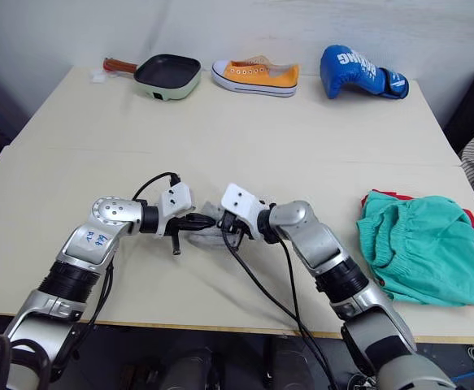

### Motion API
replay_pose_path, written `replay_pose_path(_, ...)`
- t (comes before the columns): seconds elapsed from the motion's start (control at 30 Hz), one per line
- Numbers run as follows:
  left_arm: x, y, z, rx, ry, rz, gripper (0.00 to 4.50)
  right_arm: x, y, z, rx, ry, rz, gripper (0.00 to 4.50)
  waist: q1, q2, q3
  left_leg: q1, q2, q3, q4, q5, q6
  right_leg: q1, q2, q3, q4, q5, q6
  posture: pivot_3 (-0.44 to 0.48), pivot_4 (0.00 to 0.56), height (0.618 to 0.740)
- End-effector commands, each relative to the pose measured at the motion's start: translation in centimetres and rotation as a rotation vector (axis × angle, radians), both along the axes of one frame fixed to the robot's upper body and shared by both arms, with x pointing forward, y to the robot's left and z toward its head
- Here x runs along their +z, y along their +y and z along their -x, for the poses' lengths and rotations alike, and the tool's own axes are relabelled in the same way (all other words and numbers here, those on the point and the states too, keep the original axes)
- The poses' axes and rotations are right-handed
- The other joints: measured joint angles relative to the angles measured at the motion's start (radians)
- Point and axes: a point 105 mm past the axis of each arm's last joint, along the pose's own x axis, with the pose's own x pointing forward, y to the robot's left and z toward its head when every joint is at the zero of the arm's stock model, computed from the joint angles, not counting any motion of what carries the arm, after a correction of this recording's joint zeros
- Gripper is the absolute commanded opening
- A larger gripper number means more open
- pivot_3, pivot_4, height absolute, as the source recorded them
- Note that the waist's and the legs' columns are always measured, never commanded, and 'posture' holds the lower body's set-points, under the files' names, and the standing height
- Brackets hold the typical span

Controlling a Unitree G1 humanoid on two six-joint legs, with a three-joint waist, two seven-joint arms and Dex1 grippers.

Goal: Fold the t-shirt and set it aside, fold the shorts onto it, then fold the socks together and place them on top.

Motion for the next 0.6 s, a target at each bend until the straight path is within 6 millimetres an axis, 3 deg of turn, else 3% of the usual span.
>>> replay_pose_path(0.03,-0.3,1.0,-0.1,0.039,0.005,-0.016,0.04,0.0,-1.7,1.4,0.031,0.009,0.011,0.0,0.001,0.0,0.0,0.0,0.0,0.0,0.0,0.0,0.0,0.0,0.0,0.0,0.0,0.0,0.0,0.0,0.15,0.74)
replay_pose_path(0.1,-0.3,1.1,-0.1,0.044,0.002,-0.016,0.04,0.3,-2.3,2.1,0.049,0.011,0.01,0.0,0.0,0.0,0.0,0.0,0.0,0.0,0.0,0.0,0.0,0.0,0.0,0.0,0.0,0.0,0.0,0.0,0.15,0.74)
replay_pose_path(0.2,-0.2,1.3,-0.2,0.053,-0.002,-0.013,0.04,0.9,-5.5,4.1,0.005,0.216,-0.081,0.0,0.002,0.0,0.0,0.0,0.0,0.0,0.0,0.0,0.0,0.0,0.0,0.0,0.0,0.0,0.0,0.0,0.15,0.74)
replay_pose_path(0.27,-0.2,1.3,-0.2,0.054,-0.003,-0.015,0.0,0.9,-6.6,4.8,-0.047,0.336,-0.139,0.36,0.004,0.0,0.0,0.0,0.0,0.0,0.0,0.0,0.0,0.0,0.0,0.0,0.0,0.0,0.0,0.0,0.15,0.74)
replay_pose_path(0.43,-0.2,1.3,-0.3,0.05,-0.005,-0.017,0.0,0.0,-6.8,5.1,-0.17,0.603,-0.296,1.97,-0.003,0.0,0.0,0.001,0.001,0.0,0.0,0.0,0.0,0.0,0.0,0.0,-0.001,0.0,0.0,0.0,0.15,0.74)
replay_pose_path(0.6,-0.4,1.0,-0.2,0.046,-0.008,-0.018,0.0,-0.9,-5.0,3.9,-0.274,0.817,-0.459,3.79,-0.001,0.0,0.0,0.001,0.001,-0.001,-0.001,0.001,-0.001,0.0,0.0,0.0,0.0,0.0,-0.001,0.0,0.15,0.74)
